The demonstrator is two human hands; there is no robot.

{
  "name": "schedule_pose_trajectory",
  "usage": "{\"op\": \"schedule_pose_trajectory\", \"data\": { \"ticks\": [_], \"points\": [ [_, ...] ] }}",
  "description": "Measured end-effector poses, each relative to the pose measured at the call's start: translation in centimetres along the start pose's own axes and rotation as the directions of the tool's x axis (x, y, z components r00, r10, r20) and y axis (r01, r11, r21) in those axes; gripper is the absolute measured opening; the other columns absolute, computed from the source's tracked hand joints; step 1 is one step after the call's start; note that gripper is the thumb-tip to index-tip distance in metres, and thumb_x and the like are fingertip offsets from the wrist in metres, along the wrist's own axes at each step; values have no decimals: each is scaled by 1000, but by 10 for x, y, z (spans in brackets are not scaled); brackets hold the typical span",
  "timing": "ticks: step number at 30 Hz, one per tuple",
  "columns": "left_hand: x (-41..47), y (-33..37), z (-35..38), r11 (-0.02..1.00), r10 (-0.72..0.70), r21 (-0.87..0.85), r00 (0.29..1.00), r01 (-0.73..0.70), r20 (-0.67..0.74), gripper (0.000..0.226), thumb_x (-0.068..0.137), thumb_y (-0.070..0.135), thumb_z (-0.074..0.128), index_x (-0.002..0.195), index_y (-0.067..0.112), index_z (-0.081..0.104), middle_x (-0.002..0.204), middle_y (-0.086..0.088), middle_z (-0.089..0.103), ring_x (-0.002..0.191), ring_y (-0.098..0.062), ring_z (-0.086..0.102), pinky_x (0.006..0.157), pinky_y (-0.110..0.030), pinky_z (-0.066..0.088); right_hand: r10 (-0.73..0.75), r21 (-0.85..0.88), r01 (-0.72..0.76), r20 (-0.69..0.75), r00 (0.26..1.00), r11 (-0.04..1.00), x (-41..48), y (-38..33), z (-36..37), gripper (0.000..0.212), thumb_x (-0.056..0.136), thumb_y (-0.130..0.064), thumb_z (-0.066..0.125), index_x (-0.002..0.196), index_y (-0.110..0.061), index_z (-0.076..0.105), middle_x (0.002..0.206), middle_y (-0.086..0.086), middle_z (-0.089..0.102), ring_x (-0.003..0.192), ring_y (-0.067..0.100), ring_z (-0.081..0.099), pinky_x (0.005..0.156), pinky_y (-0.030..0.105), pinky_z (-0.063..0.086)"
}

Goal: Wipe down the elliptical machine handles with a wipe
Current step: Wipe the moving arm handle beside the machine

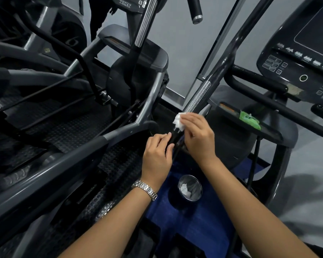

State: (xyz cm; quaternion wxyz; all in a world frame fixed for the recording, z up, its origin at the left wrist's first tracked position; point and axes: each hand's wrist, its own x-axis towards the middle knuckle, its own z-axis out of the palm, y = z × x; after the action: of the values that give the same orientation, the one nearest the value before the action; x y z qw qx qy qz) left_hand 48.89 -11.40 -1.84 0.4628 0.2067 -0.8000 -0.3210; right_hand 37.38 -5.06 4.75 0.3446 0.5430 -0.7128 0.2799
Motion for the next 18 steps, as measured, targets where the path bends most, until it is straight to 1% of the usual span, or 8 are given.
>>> {"op": "schedule_pose_trajectory", "data": {
  "ticks": [2,4,6,9,12,14,16,18],
  "points": [
    [-1,-1,0,1000,0,2,1000,0,-2,33,86,10,66,118,5,63,102,-5,61,93,-17,55,87,-25,48,23,-15,-23,1,1000,1000,3,-7,9,19,90,-3,55,96,1,72,99,10,72,101,23,63,95,27,49],
    [-2,-2,0,1000,-4,4,1000,4,6,33,84,7,66,117,5,63,102,-5,61,93,-18,54,86,-28,49,-39,15,39,56,998,999,-7,-13,13,25,95,-9,50,95,2,72,99,10,72,101,24,64,96,31,49],
    [-2,-1,-1,1000,-7,3,1000,7,8,33,83,6,66,115,6,63,102,-4,61,93,-17,54,85,-30,50,-96,57,92,75,993,994,-18,-12,8,23,94,-5,51,94,2,73,101,10,72,102,25,64,95,33,50],
    [1,-1,-1,1000,-1,-8,1000,1,-3,32,86,10,65,117,6,63,101,-4,61,93,-17,54,86,-25,48,-47,40,46,16,999,998,-9,0,-1,16,85,6,60,94,3,73,102,10,72,102,23,64,95,28,49],
    [-1,-2,0,1000,1,-3,1000,-1,-5,32,86,10,65,117,5,63,101,-5,61,92,-19,55,86,-27,48,16,-9,-16,-6,1000,1000,0,-7,7,16,89,0,58,96,3,72,101,10,71,102,23,63,94,28,50],
    [-2,-2,0,1000,-1,-3,1000,1,1,32,85,8,65,116,5,63,102,-5,61,92,-19,55,86,-30,49,-32,5,32,31,999,999,-10,-13,12,21,93,-5,54,95,3,73,100,10,72,102,24,64,94,31,50],
    [-2,-1,-1,1000,-2,-5,1000,2,7,31,84,8,65,115,6,63,102,-5,61,92,-19,55,85,-32,50,-86,40,84,52,995,996,-20,-13,7,25,95,-7,50,94,2,73,101,9,72,102,23,64,94,30,50],
    [0,-1,-1,1000,3,-12,1000,-3,3,31,86,10,65,117,5,63,101,-5,61,91,-18,55,85,-29,49,-64,40,63,26,998,997,-16,-6,0,20,92,-3,54,93,1,74,101,8,72,101,21,64,94,27,50]
  ]
}}
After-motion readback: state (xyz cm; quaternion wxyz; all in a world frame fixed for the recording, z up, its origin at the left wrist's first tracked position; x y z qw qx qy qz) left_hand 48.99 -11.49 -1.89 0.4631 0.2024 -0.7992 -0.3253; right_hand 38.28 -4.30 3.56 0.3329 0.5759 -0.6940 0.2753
